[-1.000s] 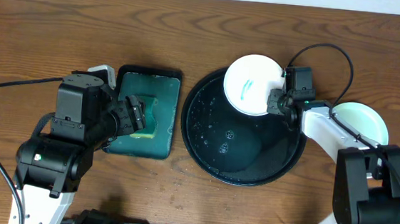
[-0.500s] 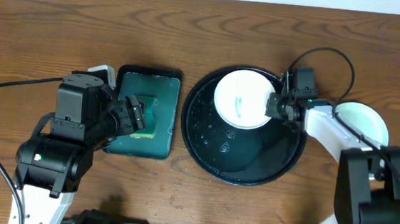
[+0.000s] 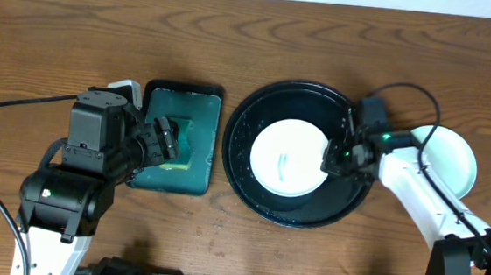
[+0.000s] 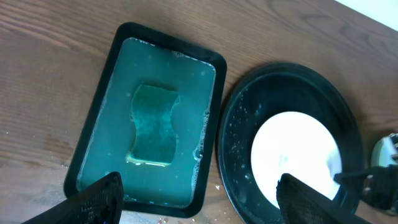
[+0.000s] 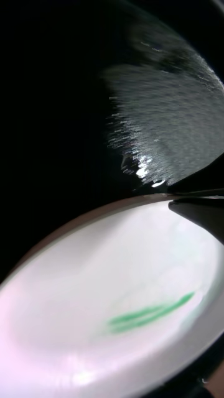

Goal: Clean dirty plates on tray and stack at the side
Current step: 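Release the plate and grip the rim of the white plate with the right gripper, then dip and grasp the sponge in the water tray with the left gripper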

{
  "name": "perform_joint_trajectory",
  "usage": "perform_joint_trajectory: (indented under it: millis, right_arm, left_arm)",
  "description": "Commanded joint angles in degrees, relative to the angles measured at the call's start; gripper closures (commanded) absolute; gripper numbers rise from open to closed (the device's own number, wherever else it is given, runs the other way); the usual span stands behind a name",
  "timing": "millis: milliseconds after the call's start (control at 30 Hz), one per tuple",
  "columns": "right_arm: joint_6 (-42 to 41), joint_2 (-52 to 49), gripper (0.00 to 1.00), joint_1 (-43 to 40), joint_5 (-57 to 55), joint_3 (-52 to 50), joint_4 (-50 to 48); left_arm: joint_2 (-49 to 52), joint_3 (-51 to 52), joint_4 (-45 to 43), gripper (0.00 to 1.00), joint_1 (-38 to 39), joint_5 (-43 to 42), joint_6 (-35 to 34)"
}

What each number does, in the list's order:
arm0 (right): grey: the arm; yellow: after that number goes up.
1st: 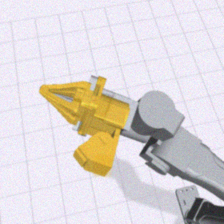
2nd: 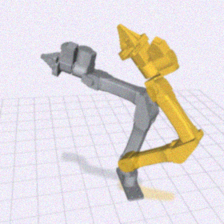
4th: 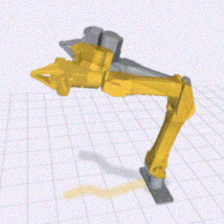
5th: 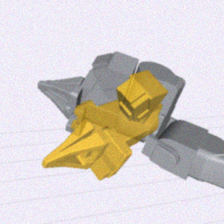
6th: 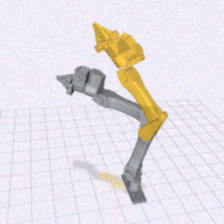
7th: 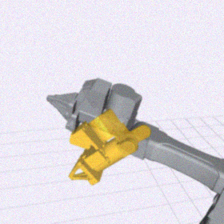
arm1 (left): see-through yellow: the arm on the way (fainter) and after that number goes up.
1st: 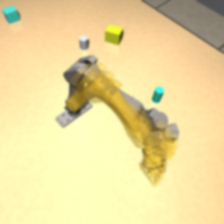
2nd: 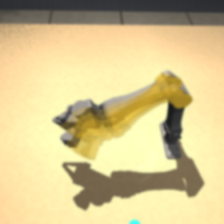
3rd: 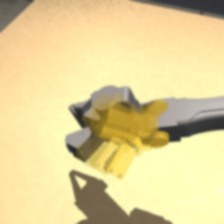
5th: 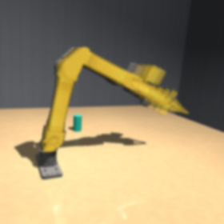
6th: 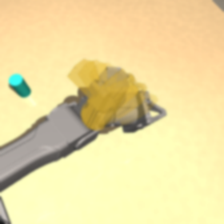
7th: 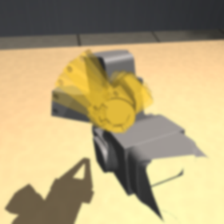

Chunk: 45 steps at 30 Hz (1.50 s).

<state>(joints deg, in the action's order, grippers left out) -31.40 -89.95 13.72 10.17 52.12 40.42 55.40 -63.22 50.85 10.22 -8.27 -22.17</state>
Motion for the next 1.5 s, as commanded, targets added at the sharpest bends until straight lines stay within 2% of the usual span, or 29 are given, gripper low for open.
perform_joint_trajectory:
  millis: [0,33,67,100,133,267,433,533,567,667,833,933,1133,1200,1233,1467]
  right_arm:
    - [-14.5,-0.8,0.99,1.1,-2.8,-4.4,-2.7]
    - [-16.4,-0.8,0.99,1.0,-2.8,-5.6,-3.9]
    - [-17.3,-0.8,0.93,0.9,-2.8,-6.4,-4.7]
    - [-17.4,-0.8,0.79,0.7,-2.7,-6.6,-5.0]
    - [-16.9,-0.7,0.73,0.4,-2.5,-6.4,-5.0]
    - [-5.7,1.6,0.68,-1.0,0.5,-4.4,-6.2]
    - [10.8,7.2,0.65,-1.7,1.9,-0.8,-6.1]
    - [15.1,10.5,0.64,-1.7,1.9,-0.5,-6.2]
    - [16.1,11.5,0.64,-1.7,1.9,-0.5,-6.1]
    - [16.5,12.5,0.64,-1.7,1.9,-0.5,-5.9]
    - [16.4,12.0,0.66,-1.6,1.9,-0.5,-5.5]
    - [16.4,11.9,0.66,-1.6,1.9,-0.6,-4.7]
    - [16.5,11.9,0.66,-1.6,1.6,-0.6,-2.6]
    - [16.5,11.9,0.66,-1.6,0.6,-0.6,-2.2]
    - [16.5,11.9,0.66,-1.6,0.0,-0.6,-2.1]
    - [14.4,11.9,0.66,-1.6,-5.1,-0.6,-2.0]
  left_arm:
    - [0.0,-1.0,0.1,0.21,-0.3,-0.1,0.5]
    - [0.0,-1.0,0.1,0.21,-0.3,-0.1,0.5]
    - [0.0,-1.0,0.0,0.20,-0.3,-0.1,0.5]
    - [0.0,-1.0,0.1,0.20,-0.3,-0.1,0.5]
    - [0.0,-1.0,0.0,0.20,-0.3,-0.1,0.5]
    - [0.3,-1.0,-0.1,0.21,-0.3,-0.3,0.5]
    - [3.5,0.9,0.5,0.20,-0.2,-0.3,1.2]
    - [8.1,2.5,0.8,0.23,-0.2,-0.2,1.2]
    - [10.0,3.0,0.6,0.27,-0.2,-0.1,1.2]
    - [17.7,3.3,-0.1,0.41,-0.2,-0.1,1.2]
    - [31.6,3.3,-3.5,0.50,-0.2,-0.3,1.2]
    - [38.6,3.3,-7.7,0.58,-0.2,-0.2,1.2]
    - [47.4,3.3,-12.6,0.69,-0.2,5.2,1.2]
    - [48.7,3.3,-13.0,0.79,-0.2,5.3,1.2]
    - [48.9,3.3,-13.0,0.91,-0.2,5.3,1.2]
    - [47.3,0.2,-8.3,0.93,-0.2,4.9,1.4]
